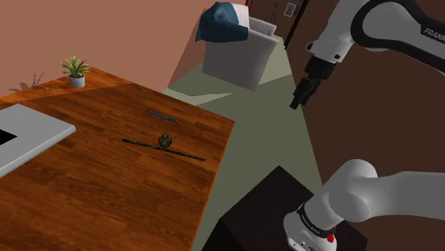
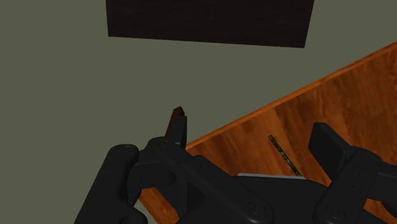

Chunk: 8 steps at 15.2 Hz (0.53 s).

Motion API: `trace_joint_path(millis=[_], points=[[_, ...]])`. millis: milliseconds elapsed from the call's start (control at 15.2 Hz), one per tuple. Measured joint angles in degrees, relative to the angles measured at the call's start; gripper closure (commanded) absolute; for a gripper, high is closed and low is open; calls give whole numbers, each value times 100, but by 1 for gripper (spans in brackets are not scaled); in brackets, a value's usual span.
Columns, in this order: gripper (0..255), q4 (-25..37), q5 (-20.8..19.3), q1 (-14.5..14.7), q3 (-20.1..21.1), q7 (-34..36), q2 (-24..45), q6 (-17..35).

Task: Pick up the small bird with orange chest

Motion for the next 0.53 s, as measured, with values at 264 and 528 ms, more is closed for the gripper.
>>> trace_joint_path(millis=[264, 528], points=[[0, -98, 119, 49, 157, 170, 248, 350], [0, -185, 306, 135, 426, 463, 728, 938]])
